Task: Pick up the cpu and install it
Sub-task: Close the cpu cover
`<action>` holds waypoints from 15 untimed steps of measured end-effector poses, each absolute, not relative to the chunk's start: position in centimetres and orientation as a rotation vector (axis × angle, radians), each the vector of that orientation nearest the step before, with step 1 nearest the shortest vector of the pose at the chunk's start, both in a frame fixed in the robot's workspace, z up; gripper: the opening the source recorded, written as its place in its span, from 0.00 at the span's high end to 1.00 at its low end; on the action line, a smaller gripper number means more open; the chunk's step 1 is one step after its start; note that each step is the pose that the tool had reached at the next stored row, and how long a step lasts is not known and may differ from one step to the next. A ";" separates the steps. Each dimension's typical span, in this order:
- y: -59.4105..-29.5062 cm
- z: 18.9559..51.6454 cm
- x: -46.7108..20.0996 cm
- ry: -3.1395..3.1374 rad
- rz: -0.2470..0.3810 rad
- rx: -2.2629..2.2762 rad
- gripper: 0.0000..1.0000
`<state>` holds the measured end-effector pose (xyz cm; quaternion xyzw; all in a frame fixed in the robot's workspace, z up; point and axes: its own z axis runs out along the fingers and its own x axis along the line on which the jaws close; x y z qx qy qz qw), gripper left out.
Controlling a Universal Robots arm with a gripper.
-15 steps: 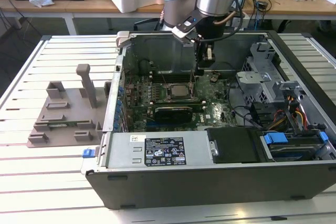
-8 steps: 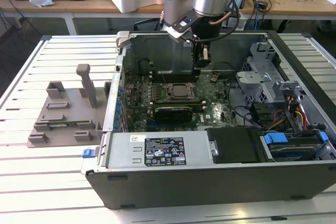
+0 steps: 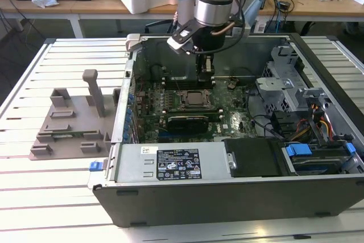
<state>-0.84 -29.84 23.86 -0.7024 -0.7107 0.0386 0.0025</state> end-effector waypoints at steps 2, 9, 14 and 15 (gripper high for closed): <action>-29.9 23.7 -1.8 -2.230 0.122 -2.203 0.89; -29.8 23.6 -2.9 -2.229 0.122 -2.203 0.89; -29.8 23.5 -3.2 -2.229 0.121 -2.203 0.89; -29.8 23.5 -3.2 -2.229 0.121 -2.203 0.89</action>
